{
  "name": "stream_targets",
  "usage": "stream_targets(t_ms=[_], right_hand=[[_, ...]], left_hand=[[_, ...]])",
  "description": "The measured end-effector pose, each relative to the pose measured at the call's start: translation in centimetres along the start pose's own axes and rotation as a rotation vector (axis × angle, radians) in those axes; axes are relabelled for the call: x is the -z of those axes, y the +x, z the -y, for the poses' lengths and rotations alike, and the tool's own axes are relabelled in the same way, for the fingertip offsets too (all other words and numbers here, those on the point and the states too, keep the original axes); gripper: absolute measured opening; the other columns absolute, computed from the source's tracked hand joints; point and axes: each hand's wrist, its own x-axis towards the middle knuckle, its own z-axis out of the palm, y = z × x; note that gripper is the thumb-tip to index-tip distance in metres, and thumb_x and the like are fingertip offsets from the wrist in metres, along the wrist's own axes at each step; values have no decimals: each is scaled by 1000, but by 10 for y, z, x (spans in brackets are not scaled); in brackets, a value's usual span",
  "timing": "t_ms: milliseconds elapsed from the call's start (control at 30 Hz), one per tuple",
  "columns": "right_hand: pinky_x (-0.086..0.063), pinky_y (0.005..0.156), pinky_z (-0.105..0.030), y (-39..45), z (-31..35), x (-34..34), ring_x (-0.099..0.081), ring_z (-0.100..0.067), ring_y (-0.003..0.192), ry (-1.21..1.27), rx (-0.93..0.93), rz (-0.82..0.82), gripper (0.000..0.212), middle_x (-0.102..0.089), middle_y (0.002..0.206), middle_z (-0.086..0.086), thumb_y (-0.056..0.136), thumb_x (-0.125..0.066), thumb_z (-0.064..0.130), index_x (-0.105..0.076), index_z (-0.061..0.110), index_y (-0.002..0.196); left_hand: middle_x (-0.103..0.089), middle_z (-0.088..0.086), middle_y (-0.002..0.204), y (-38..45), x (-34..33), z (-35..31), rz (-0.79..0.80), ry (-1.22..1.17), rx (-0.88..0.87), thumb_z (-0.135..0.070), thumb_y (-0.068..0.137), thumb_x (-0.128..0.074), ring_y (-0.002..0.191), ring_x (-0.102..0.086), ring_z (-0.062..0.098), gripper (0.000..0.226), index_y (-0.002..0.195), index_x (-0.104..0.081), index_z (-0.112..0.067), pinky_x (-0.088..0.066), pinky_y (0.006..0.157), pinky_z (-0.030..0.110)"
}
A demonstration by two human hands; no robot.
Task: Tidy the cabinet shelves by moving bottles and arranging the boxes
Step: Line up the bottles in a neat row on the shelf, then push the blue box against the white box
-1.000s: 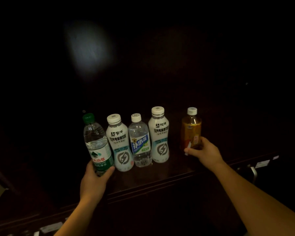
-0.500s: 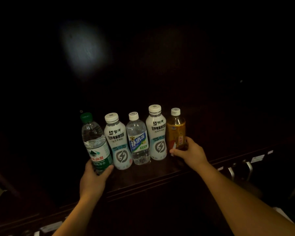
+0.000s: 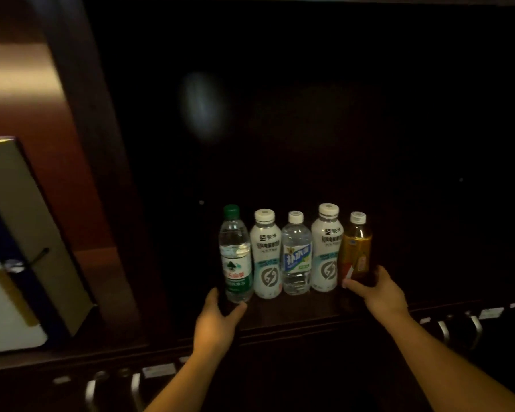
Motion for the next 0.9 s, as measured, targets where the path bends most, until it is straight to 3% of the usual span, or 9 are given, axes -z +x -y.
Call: stream_targets(t_ms=[167, 267, 367, 467, 667, 767, 900], right_hand=[[-48, 84, -38, -62, 37, -10, -61, -31, 108, 33, 45, -57, 63, -67, 120, -8, 75, -76, 48, -56, 18, 127], [-48, 93, -43, -121, 73, -34, -59, -31, 114, 40, 90, -29, 64, -64, 127, -8, 77, -73, 49, -55, 18, 130], [-44, 93, -42, -186, 110, -62, -57, -31, 117, 33, 91, 4, 66, -59, 131, -10, 80, -69, 52, -54, 14, 132], [-43, 85, -36, -248, 142, -92, -58, -28, 113, 49, 120, 46, 65, -62, 127, -9, 80, -69, 51, -55, 12, 131], [-42, 72, -25, -351, 203, -170, -63, -18, 97, 96, 192, 153, 61, -65, 122, -8, 81, -72, 45, -57, 11, 129], [-42, 79, -30, -386, 233, -213, -60, -23, 110, 100, 224, 218, 62, -64, 124, -6, 81, -71, 47, -56, 13, 131], [-44, 80, -27, -415, 269, -270, -59, -21, 112, 85, 279, 278, 65, -63, 126, -4, 80, -69, 51, -54, 16, 133]], left_hand=[[-55, 6, 136, -36, 54, 2, 90, -120, -60, -41, 75, -76, 124, -51, 18, 78, 140, -42, -14, -40, 101, 32], [-54, 4, 134, -62, 115, 11, 137, -206, -82, -42, 76, -74, 120, -52, 17, 75, 139, -42, -18, -48, 95, 35], [-53, 0, 136, -85, 187, 27, 152, -216, -98, -45, 78, -71, 121, -50, 14, 74, 141, -40, -21, -45, 91, 24], [-55, 0, 134, -106, 259, 48, 77, -179, -100, -47, 78, -71, 120, -52, 15, 74, 140, -41, -21, -43, 99, 32], [-56, 1, 133, -134, 384, 91, -79, -165, -86, -46, 79, -70, 119, -53, 16, 70, 138, -43, -20, -43, 94, 29], [-56, 1, 132, -136, 431, 110, -139, -167, -59, -46, 79, -70, 118, -53, 16, 71, 139, -42, -19, -43, 94, 29], [-57, 0, 131, -124, 477, 135, -206, -177, -13, -46, 78, -71, 116, -53, 14, 71, 138, -44, -19, -41, 88, 26]])
